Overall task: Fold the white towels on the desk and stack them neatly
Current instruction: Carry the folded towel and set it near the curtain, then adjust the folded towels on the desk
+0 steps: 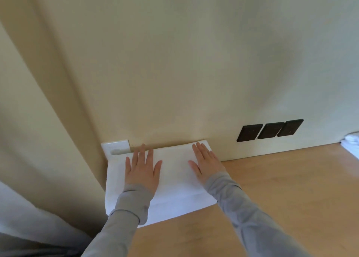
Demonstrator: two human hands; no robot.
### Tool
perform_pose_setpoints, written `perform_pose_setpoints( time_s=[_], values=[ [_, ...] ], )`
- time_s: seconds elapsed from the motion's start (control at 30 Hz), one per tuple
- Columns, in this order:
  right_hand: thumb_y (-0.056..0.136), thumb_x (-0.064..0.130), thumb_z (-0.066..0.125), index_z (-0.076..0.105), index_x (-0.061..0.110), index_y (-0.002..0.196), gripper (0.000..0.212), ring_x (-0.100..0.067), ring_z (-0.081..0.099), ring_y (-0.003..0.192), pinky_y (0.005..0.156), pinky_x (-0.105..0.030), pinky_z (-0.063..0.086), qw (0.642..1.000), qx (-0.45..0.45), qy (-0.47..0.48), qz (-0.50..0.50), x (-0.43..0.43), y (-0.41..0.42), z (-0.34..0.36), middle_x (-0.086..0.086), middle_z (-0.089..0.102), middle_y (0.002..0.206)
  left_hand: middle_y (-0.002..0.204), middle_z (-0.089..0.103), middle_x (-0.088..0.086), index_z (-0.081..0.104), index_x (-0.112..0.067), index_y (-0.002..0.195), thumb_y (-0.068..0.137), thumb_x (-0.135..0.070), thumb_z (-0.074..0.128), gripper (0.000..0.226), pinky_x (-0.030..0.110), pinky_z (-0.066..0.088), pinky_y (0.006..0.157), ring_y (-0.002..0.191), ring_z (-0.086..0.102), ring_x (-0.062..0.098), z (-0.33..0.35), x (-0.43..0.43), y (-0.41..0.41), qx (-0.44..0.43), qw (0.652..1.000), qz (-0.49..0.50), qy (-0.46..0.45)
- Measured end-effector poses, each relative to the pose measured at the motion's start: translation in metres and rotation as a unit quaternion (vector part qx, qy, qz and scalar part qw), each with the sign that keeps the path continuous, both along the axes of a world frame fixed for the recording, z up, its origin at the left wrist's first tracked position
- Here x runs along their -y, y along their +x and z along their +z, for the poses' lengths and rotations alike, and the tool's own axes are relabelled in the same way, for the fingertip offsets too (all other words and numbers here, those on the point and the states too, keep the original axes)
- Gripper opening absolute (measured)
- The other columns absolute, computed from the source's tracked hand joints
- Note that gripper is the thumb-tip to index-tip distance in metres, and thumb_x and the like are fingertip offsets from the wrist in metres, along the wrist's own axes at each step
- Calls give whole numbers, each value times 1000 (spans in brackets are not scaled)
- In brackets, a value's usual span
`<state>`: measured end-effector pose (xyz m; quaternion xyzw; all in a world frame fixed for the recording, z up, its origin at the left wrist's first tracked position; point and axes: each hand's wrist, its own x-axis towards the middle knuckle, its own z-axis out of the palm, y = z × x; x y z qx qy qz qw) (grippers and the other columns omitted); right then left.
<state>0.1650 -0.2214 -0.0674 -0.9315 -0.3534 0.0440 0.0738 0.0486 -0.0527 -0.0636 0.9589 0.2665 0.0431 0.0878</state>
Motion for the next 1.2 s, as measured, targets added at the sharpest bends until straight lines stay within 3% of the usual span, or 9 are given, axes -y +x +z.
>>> perform_pose_setpoints(
  time_s=[0.1, 0.23, 0.47, 0.77, 1.2],
  values=[
    [100, 42, 16, 2, 15, 150, 58, -15, -1, 146, 118, -32, 4, 999, 29, 23, -12, 19, -4, 21, -1, 0, 159, 159, -3, -1, 8, -22, 150, 98, -45, 12, 57, 41, -1, 118, 146, -5, 19, 19, 22, 12, 25, 998, -48, 33],
    [100, 41, 18, 3, 16, 150, 58, -16, 2, 146, 119, -33, 8, 997, 57, 44, -33, 52, -2, 53, -1, 2, 159, 159, -6, 0, 8, -22, 150, 99, -43, 11, 55, 42, -10, 116, 145, -13, 21, 41, 61, 30, 19, 993, -101, 66],
    [100, 41, 19, 4, 17, 150, 57, -14, 3, 146, 119, -34, 9, 990, 91, 69, -87, 147, 8, 95, 1, 8, 159, 159, -4, 2, 6, -20, 150, 101, -39, 16, 54, 45, -6, 117, 145, -9, 21, 81, 160, 61, 6, 978, -187, 96],
    [101, 41, 18, 7, 19, 150, 55, -14, 5, 146, 118, -35, 9, 971, 131, 47, -193, 344, 8, 140, 2, 9, 159, 158, 8, 0, 14, -19, 149, 101, -37, 19, 52, 35, 6, 118, 146, 3, 15, 128, 342, 86, 71, 957, -269, 77],
    [100, 39, 26, 22, 17, 147, 51, -13, 14, 144, 114, -30, 15, 931, 188, 38, -312, 604, -32, 164, 1, 18, 156, 158, 11, -2, 15, -21, 149, 100, -41, 20, 53, 35, 7, 117, 145, 6, 14, 156, 589, 116, 135, 902, -404, 75]
  ],
)
